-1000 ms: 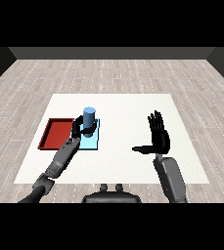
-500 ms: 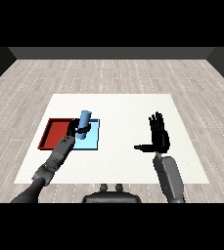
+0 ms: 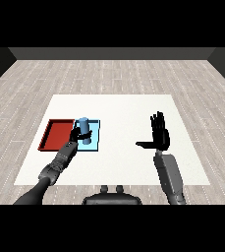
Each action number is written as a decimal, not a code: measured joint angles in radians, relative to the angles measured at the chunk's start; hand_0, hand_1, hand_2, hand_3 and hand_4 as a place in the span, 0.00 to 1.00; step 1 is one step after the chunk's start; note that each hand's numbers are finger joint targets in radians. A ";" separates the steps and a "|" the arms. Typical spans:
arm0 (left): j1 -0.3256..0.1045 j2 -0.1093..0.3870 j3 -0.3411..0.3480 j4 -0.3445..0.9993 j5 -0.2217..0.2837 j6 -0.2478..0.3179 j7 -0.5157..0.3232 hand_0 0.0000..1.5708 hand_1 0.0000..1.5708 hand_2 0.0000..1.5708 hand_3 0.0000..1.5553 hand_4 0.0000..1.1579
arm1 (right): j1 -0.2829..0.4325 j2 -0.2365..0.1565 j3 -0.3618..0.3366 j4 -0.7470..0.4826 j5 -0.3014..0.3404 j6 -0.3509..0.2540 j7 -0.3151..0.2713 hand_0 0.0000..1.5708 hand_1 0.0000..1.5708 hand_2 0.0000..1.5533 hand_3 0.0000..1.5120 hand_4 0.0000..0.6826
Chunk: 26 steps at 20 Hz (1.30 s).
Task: Pick the blue can and put it in the blue box
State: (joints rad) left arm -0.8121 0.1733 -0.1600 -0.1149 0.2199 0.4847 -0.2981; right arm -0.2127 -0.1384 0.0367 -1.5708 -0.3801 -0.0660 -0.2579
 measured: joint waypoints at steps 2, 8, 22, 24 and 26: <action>-0.002 -0.003 0.016 0.021 0.008 -0.005 0.002 0.00 0.00 0.13 0.00 0.53 | -0.007 -0.011 -0.020 0.002 -0.022 0.015 0.011 0.00 0.00 0.00 0.00 0.00; -0.061 0.006 -0.016 0.086 -0.042 0.029 0.107 0.00 0.00 0.00 0.00 0.00 | 0.025 -0.011 -0.023 -0.031 -0.027 0.037 -0.002 0.00 0.00 0.00 0.00 0.00; -0.027 -0.008 0.099 -0.241 0.061 0.001 -0.311 0.00 0.00 0.00 0.00 0.00 | 0.039 -0.030 -0.016 -0.050 0.007 0.052 0.004 0.00 0.00 0.00 0.00 0.00; -0.003 -0.014 0.089 -0.318 0.070 -0.094 -0.370 0.00 0.00 0.00 0.00 0.00 | 0.039 -0.035 -0.008 -0.041 0.015 0.060 0.006 0.00 0.00 0.00 0.00 0.00; 0.033 -0.035 0.078 -0.391 0.088 -0.194 -0.411 0.00 0.00 0.00 0.00 0.00 | 0.060 -0.038 0.003 -0.034 0.022 0.072 0.000 0.00 0.00 0.00 0.00 0.00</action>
State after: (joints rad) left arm -0.7790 0.1388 -0.0825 -0.5054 0.3081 0.2903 -0.7093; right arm -0.1526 -0.1761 0.0396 -1.6053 -0.3579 0.0062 -0.2581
